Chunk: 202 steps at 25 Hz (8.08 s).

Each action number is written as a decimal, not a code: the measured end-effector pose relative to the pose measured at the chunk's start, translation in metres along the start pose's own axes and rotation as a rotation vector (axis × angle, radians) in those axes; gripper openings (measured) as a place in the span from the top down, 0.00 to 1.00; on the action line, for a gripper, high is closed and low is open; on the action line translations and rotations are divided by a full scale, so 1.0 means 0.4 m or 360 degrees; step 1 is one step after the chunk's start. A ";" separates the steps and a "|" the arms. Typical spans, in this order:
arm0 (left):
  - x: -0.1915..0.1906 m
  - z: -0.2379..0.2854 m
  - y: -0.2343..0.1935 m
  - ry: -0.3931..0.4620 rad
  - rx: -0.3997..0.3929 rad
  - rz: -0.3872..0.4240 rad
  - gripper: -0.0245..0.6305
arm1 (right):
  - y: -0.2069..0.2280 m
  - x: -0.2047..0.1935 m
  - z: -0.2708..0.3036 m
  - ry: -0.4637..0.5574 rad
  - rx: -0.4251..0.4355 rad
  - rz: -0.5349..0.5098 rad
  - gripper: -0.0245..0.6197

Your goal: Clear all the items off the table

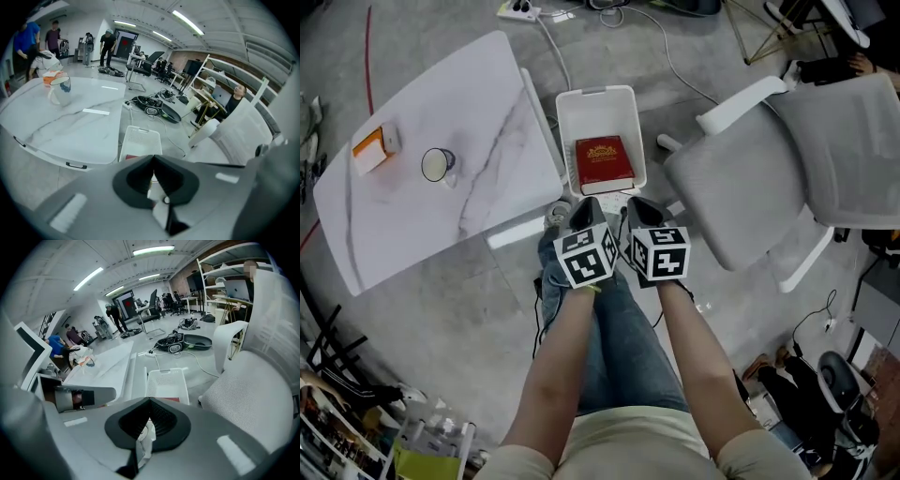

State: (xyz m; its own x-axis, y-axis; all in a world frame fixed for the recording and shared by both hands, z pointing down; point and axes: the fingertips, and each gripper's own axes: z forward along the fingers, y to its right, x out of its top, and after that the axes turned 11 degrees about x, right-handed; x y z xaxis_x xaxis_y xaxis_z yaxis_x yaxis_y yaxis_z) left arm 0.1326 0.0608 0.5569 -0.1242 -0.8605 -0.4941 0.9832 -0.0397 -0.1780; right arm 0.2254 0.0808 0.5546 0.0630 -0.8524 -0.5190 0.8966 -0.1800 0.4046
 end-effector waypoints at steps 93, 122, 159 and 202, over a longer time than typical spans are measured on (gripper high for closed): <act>0.501 -0.277 -0.957 0.0066 0.0264 -0.0375 0.95 | -1.030 0.443 0.394 -0.0222 0.0454 -0.0649 0.97; 0.685 -0.056 -1.332 0.0073 0.0378 -0.0481 0.76 | -1.189 0.590 0.829 -0.0374 0.0562 -0.0753 0.96; 0.796 0.234 -1.513 0.0027 0.0213 -0.0282 0.43 | -1.180 0.549 1.144 -0.0488 0.0710 -0.0560 0.52; 0.810 0.045 -1.179 0.0261 0.0099 -0.0368 0.63 | -1.012 0.666 0.803 -0.0166 0.0550 -0.0574 0.64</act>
State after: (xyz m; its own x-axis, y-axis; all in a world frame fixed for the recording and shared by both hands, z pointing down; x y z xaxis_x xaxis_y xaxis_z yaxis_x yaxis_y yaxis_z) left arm -0.3691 -0.2086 0.4961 -0.3610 -0.7314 -0.5785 0.9320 -0.2608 -0.2518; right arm -0.2618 -0.2312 0.4944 -0.2836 -0.7475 -0.6007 0.6547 -0.6086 0.4483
